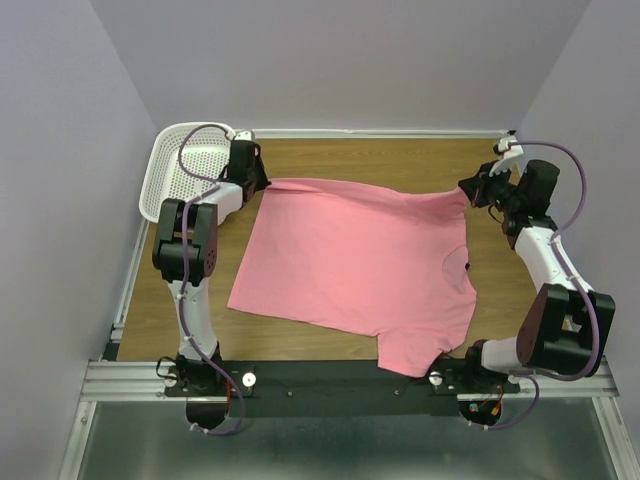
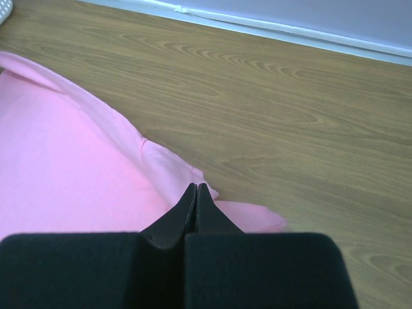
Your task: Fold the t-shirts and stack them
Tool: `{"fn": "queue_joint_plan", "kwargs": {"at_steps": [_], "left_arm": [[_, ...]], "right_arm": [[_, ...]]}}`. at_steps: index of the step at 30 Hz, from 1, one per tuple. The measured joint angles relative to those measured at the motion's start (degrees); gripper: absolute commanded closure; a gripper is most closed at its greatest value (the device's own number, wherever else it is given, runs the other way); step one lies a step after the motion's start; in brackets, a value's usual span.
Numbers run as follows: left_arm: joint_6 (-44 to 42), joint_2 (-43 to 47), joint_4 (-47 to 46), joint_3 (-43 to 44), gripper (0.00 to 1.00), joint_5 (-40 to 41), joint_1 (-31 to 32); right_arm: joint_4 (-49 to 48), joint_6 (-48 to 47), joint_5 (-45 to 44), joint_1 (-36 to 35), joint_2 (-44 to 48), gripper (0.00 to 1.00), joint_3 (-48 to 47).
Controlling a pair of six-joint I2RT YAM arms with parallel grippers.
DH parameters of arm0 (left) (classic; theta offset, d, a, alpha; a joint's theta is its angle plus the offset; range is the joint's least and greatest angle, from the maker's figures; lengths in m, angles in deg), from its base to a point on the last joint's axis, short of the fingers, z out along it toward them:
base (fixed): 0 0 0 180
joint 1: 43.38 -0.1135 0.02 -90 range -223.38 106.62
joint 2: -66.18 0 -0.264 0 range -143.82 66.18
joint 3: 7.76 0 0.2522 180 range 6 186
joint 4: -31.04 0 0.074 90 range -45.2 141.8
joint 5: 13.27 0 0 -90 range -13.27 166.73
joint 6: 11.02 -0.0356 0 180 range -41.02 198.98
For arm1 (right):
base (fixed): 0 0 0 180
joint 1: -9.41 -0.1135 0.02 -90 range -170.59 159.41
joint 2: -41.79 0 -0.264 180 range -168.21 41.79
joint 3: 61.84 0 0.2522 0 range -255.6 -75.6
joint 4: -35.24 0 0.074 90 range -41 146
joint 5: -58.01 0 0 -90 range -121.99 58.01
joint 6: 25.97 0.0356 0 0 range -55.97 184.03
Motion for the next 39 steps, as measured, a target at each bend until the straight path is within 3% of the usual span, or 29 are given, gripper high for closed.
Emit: {"fn": "queue_joint_plan", "kwargs": {"at_steps": [39], "left_arm": [[-1.27,7.82,-2.21,-8.94,1.00,0.00,-0.09]], "right_arm": [[4.00,-0.42,-4.63,1.60,2.86,1.00,2.54]]}}
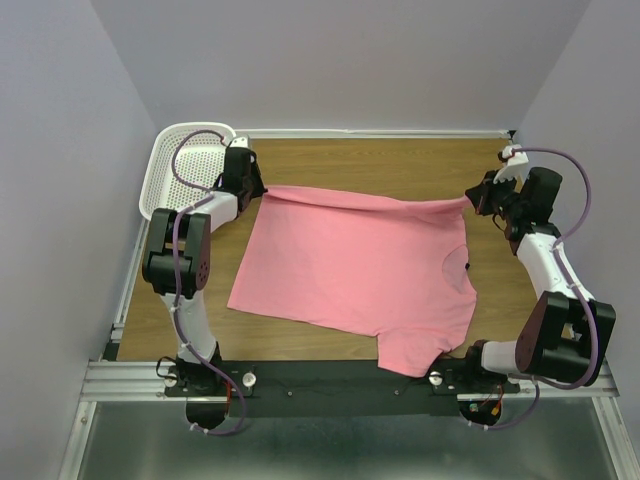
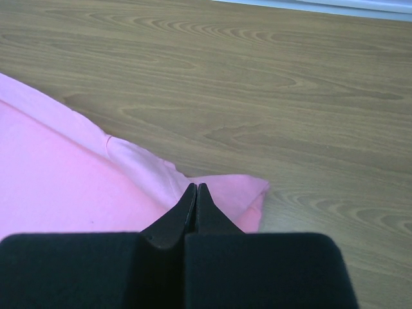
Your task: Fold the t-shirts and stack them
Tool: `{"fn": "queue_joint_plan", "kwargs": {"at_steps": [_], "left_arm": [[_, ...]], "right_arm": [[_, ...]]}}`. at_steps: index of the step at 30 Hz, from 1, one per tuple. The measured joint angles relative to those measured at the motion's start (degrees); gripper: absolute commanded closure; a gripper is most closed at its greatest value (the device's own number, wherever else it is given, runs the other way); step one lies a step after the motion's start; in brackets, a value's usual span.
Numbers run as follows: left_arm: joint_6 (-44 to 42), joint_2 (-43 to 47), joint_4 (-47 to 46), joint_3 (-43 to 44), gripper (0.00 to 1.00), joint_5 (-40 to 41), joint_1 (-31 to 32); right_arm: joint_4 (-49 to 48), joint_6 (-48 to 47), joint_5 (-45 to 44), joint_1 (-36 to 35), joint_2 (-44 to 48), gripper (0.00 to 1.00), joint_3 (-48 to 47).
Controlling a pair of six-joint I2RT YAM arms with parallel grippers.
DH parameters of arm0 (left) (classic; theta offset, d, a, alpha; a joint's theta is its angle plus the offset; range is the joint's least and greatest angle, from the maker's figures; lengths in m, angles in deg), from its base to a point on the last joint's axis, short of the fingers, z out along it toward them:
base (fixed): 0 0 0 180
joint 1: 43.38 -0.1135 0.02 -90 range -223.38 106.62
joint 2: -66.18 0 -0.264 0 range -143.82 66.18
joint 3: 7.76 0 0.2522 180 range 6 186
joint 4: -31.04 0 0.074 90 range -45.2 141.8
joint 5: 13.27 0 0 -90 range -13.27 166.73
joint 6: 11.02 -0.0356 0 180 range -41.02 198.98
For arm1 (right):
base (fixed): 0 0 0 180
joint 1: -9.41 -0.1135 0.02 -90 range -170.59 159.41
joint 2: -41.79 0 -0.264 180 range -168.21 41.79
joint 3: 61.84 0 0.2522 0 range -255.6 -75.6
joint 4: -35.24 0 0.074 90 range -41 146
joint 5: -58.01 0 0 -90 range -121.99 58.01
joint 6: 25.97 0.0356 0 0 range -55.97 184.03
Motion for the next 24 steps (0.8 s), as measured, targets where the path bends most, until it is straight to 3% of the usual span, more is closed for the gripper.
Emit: {"fn": "queue_joint_plan", "kwargs": {"at_steps": [24], "left_arm": [[-0.02,2.40,-0.22,-3.63,1.00,0.02,0.00]], "right_arm": [[1.25,-0.59,0.00,0.72,0.11,0.99,0.57]]}}
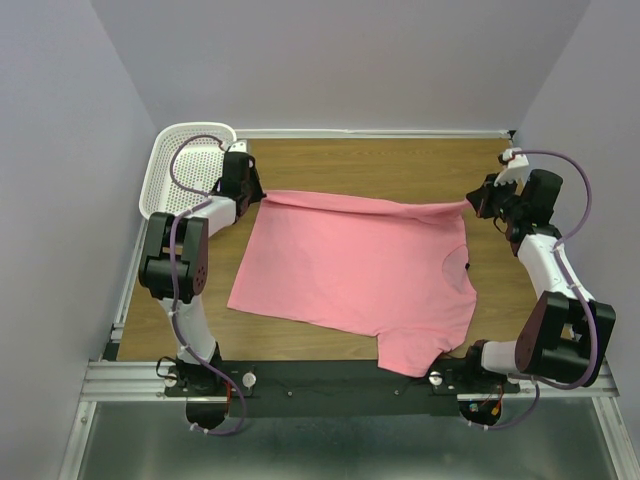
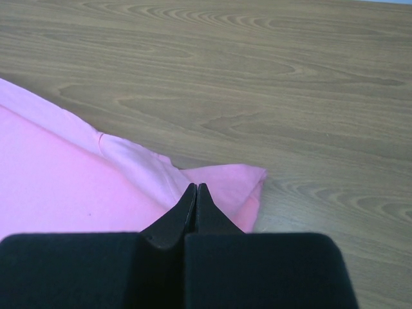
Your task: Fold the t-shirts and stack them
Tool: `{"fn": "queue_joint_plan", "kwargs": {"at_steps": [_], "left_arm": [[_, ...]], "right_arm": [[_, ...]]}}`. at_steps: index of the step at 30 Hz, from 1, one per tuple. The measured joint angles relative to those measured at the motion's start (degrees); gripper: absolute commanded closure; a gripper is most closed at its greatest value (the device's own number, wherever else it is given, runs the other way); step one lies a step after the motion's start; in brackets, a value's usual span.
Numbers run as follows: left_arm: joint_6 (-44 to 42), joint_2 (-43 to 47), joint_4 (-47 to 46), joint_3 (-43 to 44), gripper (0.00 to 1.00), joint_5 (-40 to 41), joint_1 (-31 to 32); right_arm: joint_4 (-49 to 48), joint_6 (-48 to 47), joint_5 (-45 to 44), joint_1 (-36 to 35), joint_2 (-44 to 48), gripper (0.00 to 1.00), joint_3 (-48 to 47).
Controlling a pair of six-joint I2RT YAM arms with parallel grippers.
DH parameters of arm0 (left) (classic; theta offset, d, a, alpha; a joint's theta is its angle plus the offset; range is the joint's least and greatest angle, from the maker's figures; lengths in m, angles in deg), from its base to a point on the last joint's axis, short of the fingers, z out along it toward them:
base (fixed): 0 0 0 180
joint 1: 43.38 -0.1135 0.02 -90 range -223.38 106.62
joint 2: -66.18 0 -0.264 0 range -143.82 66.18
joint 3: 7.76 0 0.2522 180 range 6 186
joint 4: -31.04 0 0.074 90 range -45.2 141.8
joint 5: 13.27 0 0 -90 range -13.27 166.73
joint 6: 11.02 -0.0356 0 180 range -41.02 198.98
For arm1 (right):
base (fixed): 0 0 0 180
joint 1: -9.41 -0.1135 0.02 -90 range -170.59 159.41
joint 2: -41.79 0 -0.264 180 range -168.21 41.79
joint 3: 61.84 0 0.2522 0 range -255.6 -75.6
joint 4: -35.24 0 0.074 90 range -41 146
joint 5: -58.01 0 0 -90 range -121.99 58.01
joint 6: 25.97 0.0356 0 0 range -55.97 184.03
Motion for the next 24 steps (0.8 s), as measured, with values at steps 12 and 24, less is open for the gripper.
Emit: {"fn": "queue_joint_plan", "kwargs": {"at_steps": [12,24], "left_arm": [[0.00,1.55,0.02,-0.98,0.91,0.00,0.00],[0.37,17.88,-0.76,-12.33,0.23,-3.89,-0.33]], "right_arm": [[1.38,-0.37,0.00,0.00,0.00,0.99,0.00],[1.92,-0.44,0.04,0.00,-0.02,0.99,0.00]]}}
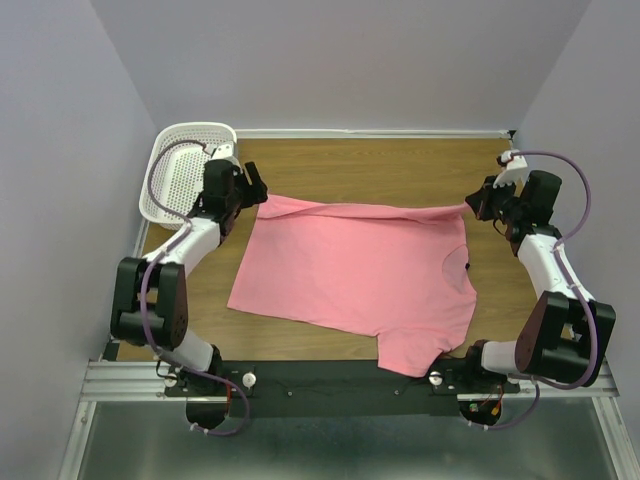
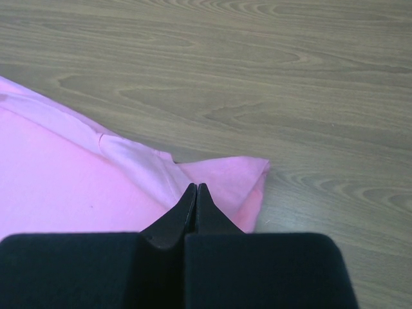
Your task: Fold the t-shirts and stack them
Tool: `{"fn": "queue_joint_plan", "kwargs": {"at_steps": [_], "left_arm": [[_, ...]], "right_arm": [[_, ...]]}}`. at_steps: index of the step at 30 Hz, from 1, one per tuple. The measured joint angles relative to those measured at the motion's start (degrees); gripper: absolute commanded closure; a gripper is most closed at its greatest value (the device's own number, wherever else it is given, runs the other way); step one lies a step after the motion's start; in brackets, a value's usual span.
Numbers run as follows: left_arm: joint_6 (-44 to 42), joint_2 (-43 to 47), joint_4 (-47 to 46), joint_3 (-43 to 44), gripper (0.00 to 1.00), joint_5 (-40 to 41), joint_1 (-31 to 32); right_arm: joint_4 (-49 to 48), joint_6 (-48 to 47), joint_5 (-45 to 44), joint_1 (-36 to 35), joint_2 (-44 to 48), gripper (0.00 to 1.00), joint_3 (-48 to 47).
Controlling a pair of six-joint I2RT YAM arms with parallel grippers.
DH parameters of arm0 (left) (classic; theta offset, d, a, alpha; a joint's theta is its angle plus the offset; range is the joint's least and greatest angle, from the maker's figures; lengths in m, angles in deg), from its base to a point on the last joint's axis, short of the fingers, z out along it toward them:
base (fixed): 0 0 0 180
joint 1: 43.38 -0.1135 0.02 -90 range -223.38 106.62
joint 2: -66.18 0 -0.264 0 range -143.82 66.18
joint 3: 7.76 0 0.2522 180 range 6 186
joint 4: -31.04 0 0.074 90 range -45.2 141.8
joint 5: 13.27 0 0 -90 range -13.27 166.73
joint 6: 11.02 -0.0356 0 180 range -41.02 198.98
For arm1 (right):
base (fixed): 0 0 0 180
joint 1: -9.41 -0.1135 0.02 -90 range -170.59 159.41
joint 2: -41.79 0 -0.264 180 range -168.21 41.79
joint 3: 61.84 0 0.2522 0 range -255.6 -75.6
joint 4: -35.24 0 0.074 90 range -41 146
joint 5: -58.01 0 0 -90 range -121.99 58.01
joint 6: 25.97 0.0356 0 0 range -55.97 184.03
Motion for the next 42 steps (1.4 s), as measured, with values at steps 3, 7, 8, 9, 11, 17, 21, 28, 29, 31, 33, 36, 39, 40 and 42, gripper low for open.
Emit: {"fn": "queue_joint_plan", "kwargs": {"at_steps": [3,7,8,9,11,17,21,28,29,31,33,36,39,40,42], "left_arm": [[0.00,5.57,-1.57,-0.70,0.23,-1.36,-0.04],[-0.90,12.55,-2.86,-0.74,0.20,-2.51,-0.04],[-1.22,14.60,-2.99,-0.76,0.19,-2.58,-0.04],[-1.62,16.70,-3.23,-0.81,0.16,-2.67,-0.07],[-2.43,20.11,-3.34,-1.18,0.10,-2.69,-0.15],[-4.11,32.13,-3.82,-4.92,0.04,-2.69,-1.55],[-5.05,38.62,-2.69,-8.26,0.04,-2.99,-2.32],[-7.67,45.59,1.75,-12.39,0.04,-3.96,-2.36],[-7.98,46.25,2.45,-12.52,0.04,-4.00,-2.36],[-9.07,48.28,4.26,-12.66,0.04,-4.09,-2.36],[-9.97,50.10,5.42,-12.79,0.04,-4.26,-2.36],[-10.93,52.68,6.47,-13.07,0.04,-4.61,-2.36],[-11.74,54.86,8.00,-13.77,0.04,-4.90,-2.36],[-11.96,55.41,8.24,-14.16,0.04,-4.94,-2.36],[-12.28,56.24,8.72,-14.84,0.04,-5.03,-2.36]], "right_arm": [[0.39,-0.04,0.13,0.00,-0.07,0.99,0.00],[0.72,-0.61,0.66,0.00,-0.17,0.99,0.00],[0.81,-0.66,0.72,0.00,-0.17,1.00,0.00],[1.01,-0.96,0.83,0.00,-0.17,0.99,0.00],[1.46,-1.36,0.98,0.02,-0.17,1.00,0.02],[2.64,-2.91,1.29,0.02,0.39,0.99,1.31],[3.54,-3.61,1.53,0.02,1.31,0.99,2.23],[5.14,-4.52,2.73,0.02,3.19,0.99,2.56],[5.53,-4.57,3.04,0.02,3.67,0.99,2.58],[6.19,-4.72,3.43,0.02,4.48,0.99,2.69],[6.78,-4.96,3.80,0.02,5.35,0.99,2.89],[7.63,-5.44,4.39,0.02,6.49,0.99,3.19],[9.11,-6.14,5.18,0.02,7.45,0.99,3.34],[9.57,-6.34,5.40,0.02,7.76,0.99,3.43],[10.67,-7.08,5.86,0.02,8.41,0.99,3.67]]}}
